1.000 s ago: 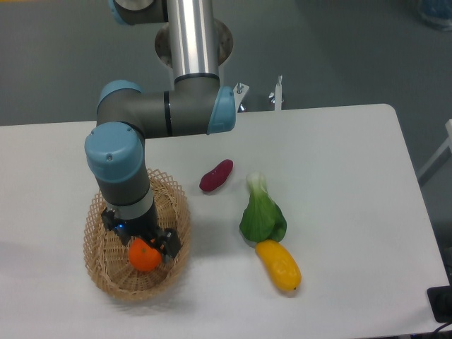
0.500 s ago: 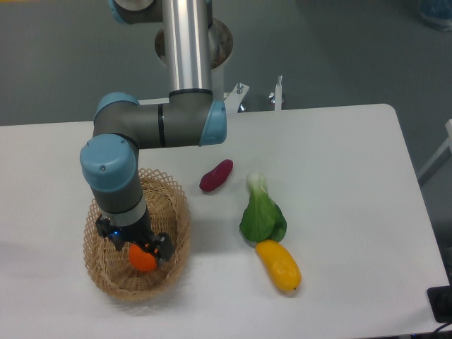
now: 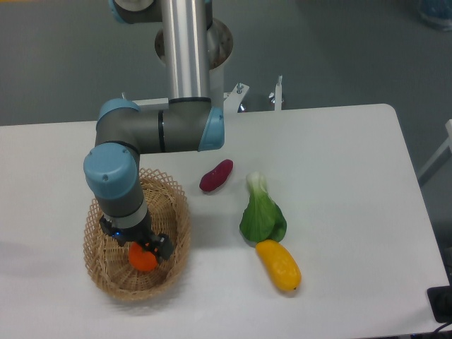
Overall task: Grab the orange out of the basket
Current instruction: 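Close the gripper around the orange in the basket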
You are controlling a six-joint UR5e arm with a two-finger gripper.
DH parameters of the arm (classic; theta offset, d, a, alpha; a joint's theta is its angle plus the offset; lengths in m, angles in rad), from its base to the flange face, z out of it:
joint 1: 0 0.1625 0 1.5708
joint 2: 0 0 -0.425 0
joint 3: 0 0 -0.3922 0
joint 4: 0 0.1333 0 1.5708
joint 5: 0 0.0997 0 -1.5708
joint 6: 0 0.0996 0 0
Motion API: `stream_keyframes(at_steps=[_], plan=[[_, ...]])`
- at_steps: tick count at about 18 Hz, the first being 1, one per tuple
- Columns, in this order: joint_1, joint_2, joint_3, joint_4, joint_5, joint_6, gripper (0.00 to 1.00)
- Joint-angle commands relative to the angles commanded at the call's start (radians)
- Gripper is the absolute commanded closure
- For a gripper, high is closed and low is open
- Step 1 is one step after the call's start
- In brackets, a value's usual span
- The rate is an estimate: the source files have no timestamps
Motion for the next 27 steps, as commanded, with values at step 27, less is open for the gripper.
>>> stream_keyframes(at_steps=[27], plan=[[-0.009,-0.034,-0.011,0.014,0.034,0.003,0.27]])
